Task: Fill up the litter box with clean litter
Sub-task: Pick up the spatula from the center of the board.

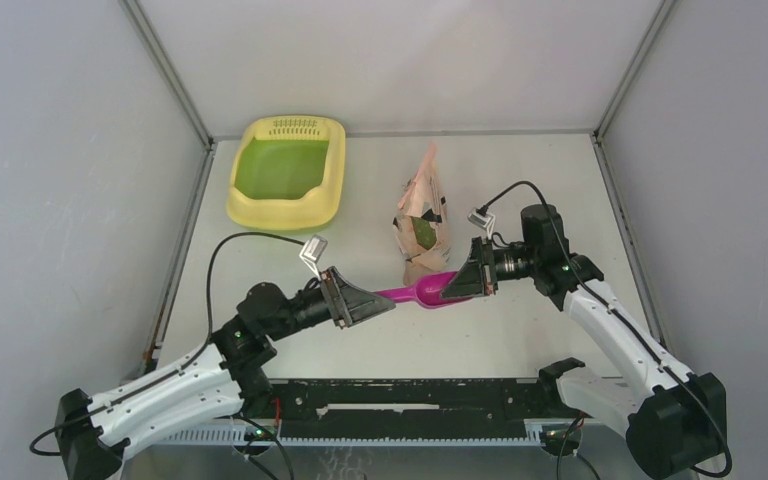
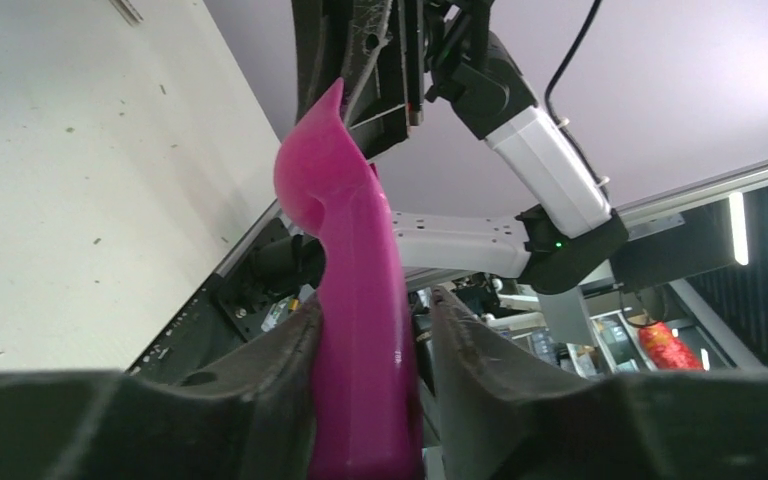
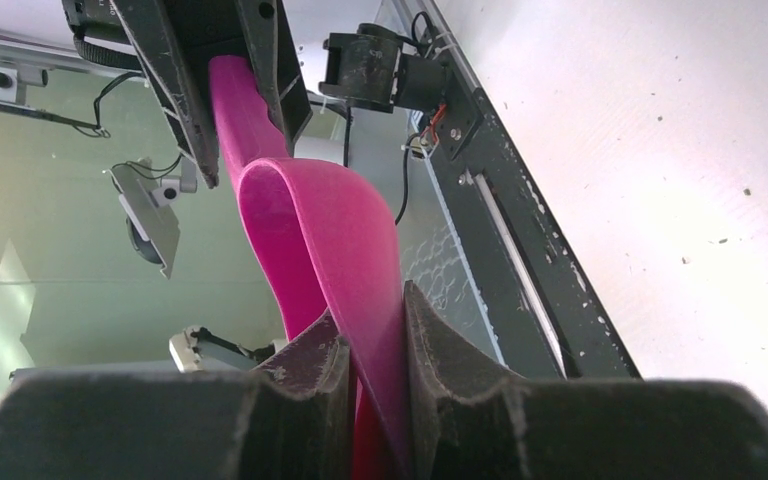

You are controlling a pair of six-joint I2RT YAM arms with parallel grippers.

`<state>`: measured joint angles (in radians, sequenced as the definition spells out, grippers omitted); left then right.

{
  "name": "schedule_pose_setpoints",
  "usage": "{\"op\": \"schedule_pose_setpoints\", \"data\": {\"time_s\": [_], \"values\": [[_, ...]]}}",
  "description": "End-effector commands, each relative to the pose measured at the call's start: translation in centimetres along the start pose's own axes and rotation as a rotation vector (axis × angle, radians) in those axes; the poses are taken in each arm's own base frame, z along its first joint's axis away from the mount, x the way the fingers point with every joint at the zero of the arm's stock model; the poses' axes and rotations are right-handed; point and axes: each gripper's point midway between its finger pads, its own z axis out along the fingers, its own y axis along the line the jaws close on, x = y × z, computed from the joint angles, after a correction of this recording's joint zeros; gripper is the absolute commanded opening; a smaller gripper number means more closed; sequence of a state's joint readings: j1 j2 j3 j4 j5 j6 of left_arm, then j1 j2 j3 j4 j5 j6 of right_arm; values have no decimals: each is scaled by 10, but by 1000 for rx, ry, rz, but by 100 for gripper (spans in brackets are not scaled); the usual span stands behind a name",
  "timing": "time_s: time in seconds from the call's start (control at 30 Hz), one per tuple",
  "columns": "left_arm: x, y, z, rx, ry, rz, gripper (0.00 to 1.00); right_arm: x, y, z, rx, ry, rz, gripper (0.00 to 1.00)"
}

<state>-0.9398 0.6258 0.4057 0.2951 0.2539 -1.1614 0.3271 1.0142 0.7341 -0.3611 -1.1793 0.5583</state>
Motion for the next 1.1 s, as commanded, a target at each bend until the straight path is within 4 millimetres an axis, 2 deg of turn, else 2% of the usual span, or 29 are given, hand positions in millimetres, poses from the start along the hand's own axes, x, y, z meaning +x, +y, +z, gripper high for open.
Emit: {"op": "schedule_pose_setpoints", "data": {"time_s": [0.0,0.43,0.6,1.07], "values": [[-7,-20,1,72,-16,21,40,-9,11,-3,-6,-20,-84,0],[-14,-14,0,56,-35,8,49,-3,4,-2,20,-5,-83,0],[-15,-10,-1,44,-42,5,49,-4,4,-2,24,-6,-82,0],[-15,-8,-2,45,-42,-7,40,-6,0,0,32,-18,-78,0]]}}
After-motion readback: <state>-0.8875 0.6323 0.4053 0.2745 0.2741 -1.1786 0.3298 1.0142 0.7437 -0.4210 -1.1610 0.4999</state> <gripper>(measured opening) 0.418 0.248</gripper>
